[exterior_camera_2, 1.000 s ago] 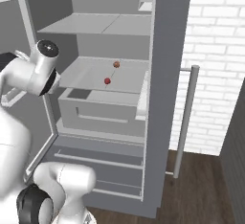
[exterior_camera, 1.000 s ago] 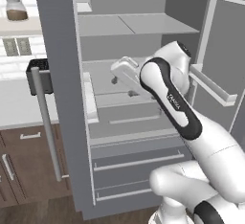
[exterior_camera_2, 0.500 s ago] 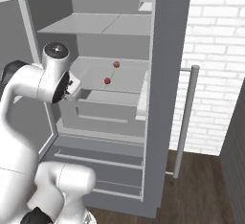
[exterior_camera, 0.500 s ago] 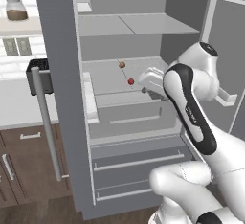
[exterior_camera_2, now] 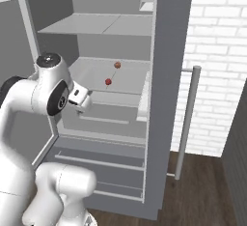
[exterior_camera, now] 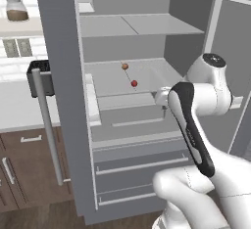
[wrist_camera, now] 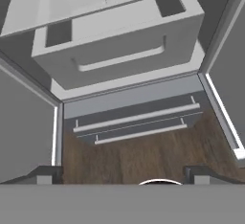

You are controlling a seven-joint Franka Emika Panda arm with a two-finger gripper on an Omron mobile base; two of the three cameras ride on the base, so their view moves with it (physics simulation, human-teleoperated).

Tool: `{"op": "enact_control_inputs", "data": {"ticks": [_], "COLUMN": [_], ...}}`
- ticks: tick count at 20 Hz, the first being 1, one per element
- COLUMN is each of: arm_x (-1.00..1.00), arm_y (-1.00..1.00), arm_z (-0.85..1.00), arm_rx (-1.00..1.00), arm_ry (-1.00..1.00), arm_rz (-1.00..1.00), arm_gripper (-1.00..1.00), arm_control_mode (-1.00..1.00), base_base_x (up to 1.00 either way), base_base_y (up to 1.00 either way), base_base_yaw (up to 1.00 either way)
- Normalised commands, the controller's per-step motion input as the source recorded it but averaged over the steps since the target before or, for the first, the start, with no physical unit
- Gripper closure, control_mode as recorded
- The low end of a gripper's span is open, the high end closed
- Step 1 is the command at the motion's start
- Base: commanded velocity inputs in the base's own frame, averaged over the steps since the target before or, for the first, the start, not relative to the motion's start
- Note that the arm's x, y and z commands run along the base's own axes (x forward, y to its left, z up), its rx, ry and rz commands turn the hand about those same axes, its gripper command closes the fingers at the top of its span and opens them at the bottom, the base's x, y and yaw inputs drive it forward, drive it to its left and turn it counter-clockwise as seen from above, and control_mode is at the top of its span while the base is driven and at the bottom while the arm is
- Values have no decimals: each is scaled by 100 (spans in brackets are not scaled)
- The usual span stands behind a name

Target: Take the strawberry from the fridge and place it on top of the pancake, located on the dining counter.

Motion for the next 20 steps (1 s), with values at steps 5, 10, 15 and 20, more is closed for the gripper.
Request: {"op": "enact_control_inputs", "data": {"ticks": [5,10,15,20], "arm_x": [-3,12,30,0], "arm_y": [0,-10,-12,0], "arm_z": [-36,-12,-4,0], "arm_rx": [-11,2,1,0], "arm_ry": [8,7,9,0], "arm_rz": [-1,0,0,0], "arm_gripper": [-100,-100,-100,-100], "arm_control_mode": [-100,-100,100,100], "base_base_x": [0,0,15,98], "base_base_y": [0,0,0,3], "base_base_yaw": [0,0,0,0]}}
